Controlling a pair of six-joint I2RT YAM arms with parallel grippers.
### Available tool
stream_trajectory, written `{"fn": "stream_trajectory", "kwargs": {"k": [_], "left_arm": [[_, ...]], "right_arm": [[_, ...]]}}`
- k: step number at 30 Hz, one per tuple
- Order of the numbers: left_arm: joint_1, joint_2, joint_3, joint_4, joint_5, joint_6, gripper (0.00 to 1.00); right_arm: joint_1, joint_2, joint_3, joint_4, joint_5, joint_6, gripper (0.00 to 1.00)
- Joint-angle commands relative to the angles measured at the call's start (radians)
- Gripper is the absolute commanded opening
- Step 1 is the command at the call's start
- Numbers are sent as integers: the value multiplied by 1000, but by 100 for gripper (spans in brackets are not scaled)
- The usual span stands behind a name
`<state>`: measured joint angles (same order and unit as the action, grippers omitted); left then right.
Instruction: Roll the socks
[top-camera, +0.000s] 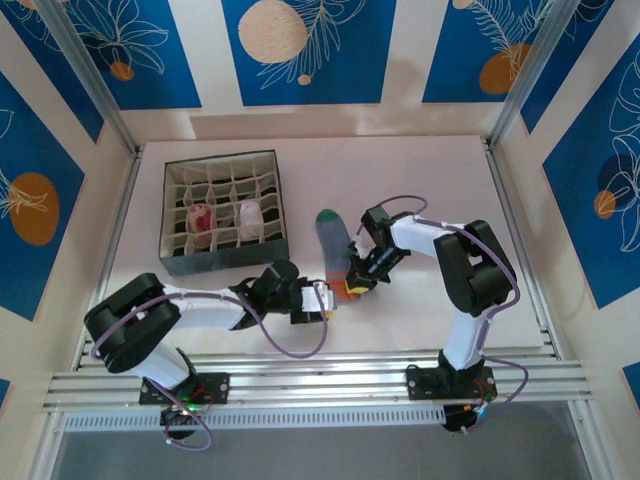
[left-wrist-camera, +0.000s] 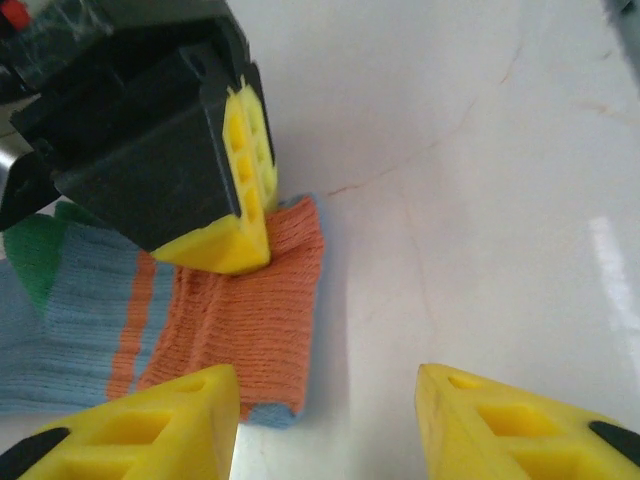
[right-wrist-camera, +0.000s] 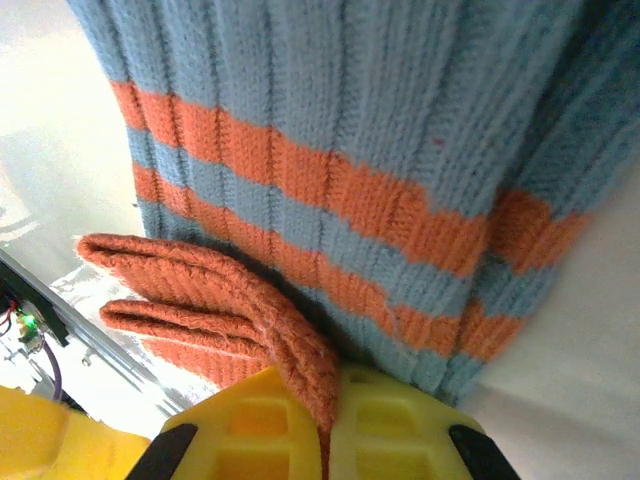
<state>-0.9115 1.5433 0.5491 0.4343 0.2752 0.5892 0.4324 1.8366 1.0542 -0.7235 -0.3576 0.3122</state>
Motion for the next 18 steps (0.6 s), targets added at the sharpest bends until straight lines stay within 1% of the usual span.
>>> {"fn": "stream_trajectory", "kwargs": {"k": [1, 12, 15, 18], "left_arm": [[-8, 48, 51, 14, -37, 129, 49], [-10, 150, 123, -50, -40, 224, 48], [-14, 160, 129, -66, -37, 228, 46], [-25, 169, 138, -98, -45, 231, 40]], "right_arm": [[-9, 21, 15, -73, 36, -22, 0], [-10, 48, 39, -94, -15, -46, 0], [-11, 64, 49, -94, -37, -43, 0], [-9, 76, 63, -103, -39, -41, 0]]}}
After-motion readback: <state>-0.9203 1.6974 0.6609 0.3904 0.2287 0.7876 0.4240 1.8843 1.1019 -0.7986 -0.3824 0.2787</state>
